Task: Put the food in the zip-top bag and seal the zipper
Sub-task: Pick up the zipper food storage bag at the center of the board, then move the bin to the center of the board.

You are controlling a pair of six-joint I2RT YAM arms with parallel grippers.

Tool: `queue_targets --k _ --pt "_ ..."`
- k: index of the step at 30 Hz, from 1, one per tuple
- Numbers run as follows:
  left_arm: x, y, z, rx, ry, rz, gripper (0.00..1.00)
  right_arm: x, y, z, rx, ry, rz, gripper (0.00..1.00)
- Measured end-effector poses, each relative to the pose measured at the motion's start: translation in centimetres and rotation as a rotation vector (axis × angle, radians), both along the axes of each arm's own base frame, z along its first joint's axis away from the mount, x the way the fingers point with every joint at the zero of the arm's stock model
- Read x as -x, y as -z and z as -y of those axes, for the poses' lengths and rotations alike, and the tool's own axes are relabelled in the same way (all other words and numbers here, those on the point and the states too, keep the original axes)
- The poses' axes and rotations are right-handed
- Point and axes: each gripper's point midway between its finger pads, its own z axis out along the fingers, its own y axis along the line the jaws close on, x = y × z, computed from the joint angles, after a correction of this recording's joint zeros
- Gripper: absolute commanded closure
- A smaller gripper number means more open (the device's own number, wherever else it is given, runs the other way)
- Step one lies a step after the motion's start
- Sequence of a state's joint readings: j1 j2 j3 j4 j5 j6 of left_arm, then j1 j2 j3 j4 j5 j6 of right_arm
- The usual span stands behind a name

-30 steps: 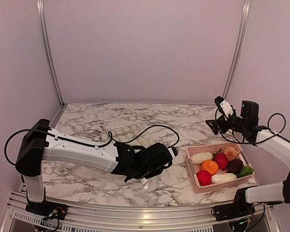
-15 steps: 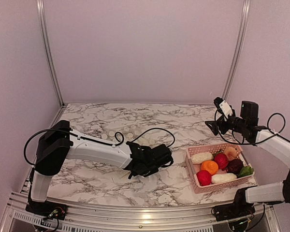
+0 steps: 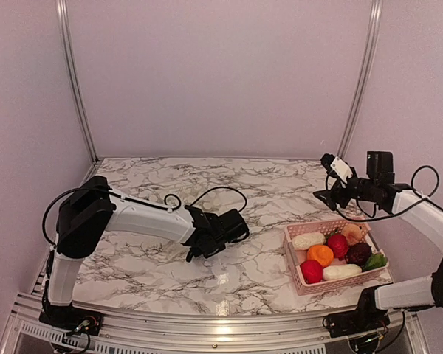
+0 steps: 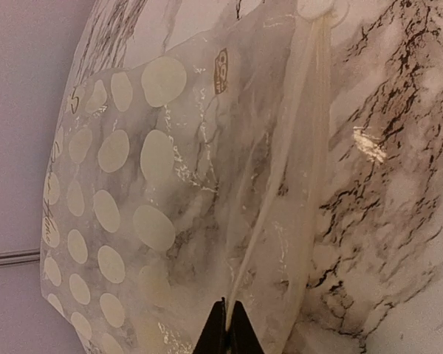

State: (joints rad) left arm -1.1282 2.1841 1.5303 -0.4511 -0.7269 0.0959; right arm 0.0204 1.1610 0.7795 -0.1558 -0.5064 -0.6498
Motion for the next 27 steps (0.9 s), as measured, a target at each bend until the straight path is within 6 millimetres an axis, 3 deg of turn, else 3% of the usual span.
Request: queue_targets --k 3,6,11,15,17,22,27 --pt "-0.7 -0.4 -2.3 -0.005 -0.036 -0.007 1.00 0.7 -0.5 -0.1 0.104 -0.080 -0.001 0.11" --pt "-1.6 -2.4 -4.7 0.021 -0.079 -0.004 1.00 1.5 0.0 0.2 0.229 -0.155 -0.017 0.17" --pt "-2.8 -9.0 -7.0 0.170 -0.123 0.038 1.00 2.6 4.8 1.6 0.414 -0.255 -0.182 0.35" --pt "-2.8 -13.5 -8.8 0.329 -0.147 0.060 1.00 3.1 8.8 2.7 0.495 -0.319 -0.353 0.37" --pt "-2.8 -14.8 -9.8 0.379 -0.160 0.074 1.00 3.2 10.1 3.0 0.515 -0.343 -0.413 0.37" --pt "-2.9 -14.0 -11.1 0.394 -0.180 0.066 1.00 3.0 11.1 3.4 0.541 -0.369 -0.479 0.44" --pt "-2.2 -12.4 -11.2 0.383 -0.173 0.028 1.00 2.8 12.3 3.3 0.567 -0.383 -0.528 0.65"
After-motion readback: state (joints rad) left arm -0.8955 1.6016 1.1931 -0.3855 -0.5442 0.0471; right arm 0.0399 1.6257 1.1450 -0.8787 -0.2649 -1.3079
